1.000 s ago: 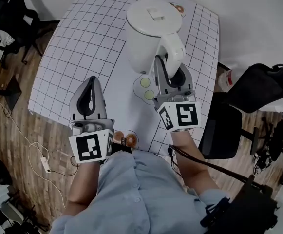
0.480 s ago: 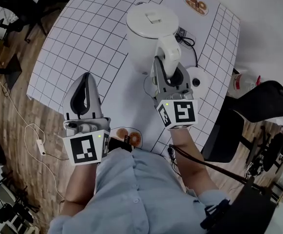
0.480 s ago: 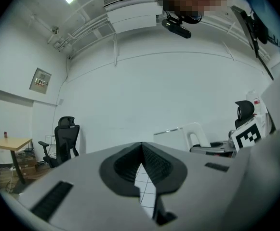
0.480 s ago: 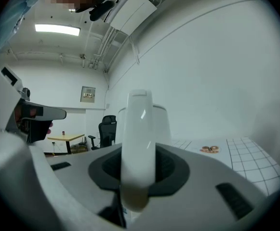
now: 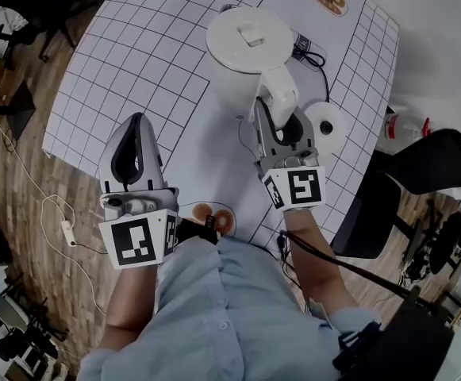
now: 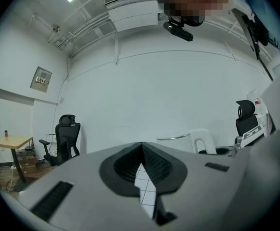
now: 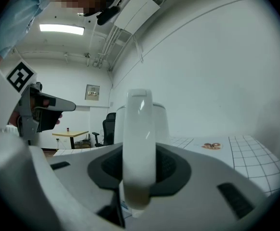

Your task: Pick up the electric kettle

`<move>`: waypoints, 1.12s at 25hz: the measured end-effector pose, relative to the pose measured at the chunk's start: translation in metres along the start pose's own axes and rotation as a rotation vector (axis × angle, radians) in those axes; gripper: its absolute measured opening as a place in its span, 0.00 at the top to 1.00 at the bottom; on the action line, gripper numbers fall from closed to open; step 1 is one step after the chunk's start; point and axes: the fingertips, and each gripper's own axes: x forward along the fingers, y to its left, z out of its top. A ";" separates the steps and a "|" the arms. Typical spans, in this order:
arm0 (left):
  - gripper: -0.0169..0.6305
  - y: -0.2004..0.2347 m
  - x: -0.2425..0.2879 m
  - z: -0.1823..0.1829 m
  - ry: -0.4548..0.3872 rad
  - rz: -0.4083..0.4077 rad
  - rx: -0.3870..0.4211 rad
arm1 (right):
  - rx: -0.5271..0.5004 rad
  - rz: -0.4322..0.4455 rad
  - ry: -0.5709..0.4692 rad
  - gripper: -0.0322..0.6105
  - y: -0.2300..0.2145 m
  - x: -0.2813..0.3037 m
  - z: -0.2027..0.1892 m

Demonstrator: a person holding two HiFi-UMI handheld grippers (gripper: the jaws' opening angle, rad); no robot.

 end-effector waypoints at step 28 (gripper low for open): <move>0.97 -0.116 -0.014 0.057 -0.116 -0.273 0.023 | 0.009 -0.155 0.052 0.67 -0.020 -0.118 0.029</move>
